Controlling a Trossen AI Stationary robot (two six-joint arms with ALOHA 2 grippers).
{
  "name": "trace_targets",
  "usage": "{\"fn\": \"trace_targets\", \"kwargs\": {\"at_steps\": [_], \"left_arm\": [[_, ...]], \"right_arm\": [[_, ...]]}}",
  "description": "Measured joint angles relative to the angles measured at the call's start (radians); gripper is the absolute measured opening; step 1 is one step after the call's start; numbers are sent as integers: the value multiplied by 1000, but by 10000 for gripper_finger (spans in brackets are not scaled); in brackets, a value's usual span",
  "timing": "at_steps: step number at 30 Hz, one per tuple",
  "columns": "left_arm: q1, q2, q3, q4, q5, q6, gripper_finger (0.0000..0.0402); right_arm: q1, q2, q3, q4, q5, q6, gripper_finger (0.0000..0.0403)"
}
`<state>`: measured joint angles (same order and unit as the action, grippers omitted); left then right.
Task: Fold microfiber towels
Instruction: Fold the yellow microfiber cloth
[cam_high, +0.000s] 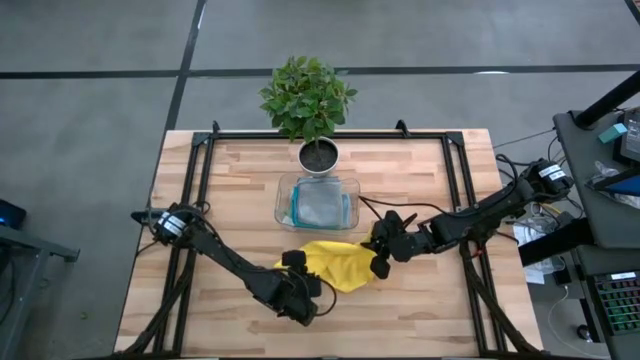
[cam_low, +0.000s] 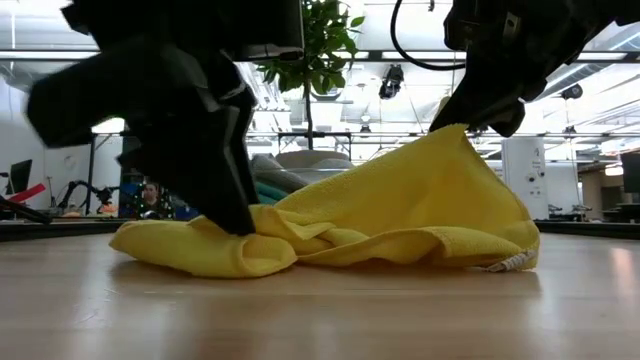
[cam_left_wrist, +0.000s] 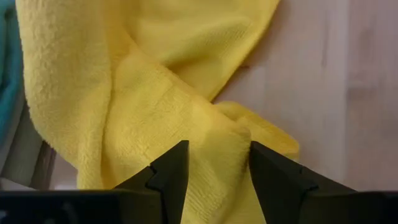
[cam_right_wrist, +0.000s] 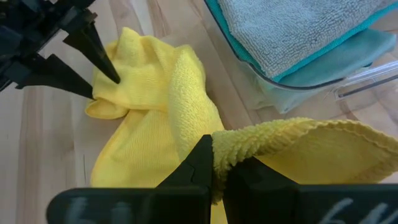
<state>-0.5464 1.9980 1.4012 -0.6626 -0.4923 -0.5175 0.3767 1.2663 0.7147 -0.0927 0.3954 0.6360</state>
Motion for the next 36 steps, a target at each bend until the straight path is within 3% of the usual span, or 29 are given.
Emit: {"fn": "trace_targets", "kwargs": {"at_steps": [5,14,27,36], "left_arm": [[10,0,-3,4,-7,0,119],[14,-2,4,27,1,2,7],[39,-125,17,18,70,37,1],[43,-289,26,40,-84,147,0]], "right_arm": [[0,0,0,0,0,0,9],[1,0,-1,-8,-2,-1,9],[5,-19,39,-80,-60,-85,9],[53,-117,111,-303,-64,-115,9]]}}
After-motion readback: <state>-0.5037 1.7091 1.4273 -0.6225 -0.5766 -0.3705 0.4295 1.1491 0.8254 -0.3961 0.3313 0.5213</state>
